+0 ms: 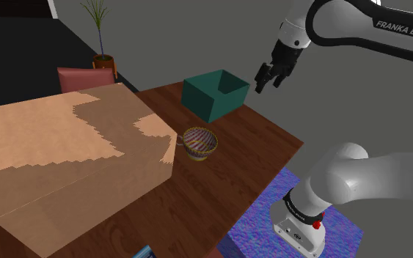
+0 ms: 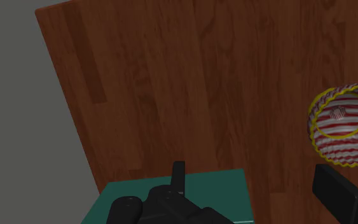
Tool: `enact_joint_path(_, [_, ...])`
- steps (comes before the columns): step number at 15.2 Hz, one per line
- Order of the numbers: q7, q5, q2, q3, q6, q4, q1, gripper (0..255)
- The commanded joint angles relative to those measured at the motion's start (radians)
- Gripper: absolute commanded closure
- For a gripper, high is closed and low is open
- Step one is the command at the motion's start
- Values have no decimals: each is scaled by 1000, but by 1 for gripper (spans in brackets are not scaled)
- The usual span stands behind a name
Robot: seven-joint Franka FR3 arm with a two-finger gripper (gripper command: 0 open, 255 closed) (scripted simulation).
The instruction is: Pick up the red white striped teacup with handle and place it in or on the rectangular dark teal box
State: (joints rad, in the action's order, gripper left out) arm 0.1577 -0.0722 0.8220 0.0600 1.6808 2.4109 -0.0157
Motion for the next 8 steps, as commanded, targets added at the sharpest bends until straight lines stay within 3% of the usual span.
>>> enact_joint_path(1, [0, 0, 0, 0, 0, 0, 0, 0])
enact_joint_path(8, [150, 68, -114, 136, 130, 44, -41, 0])
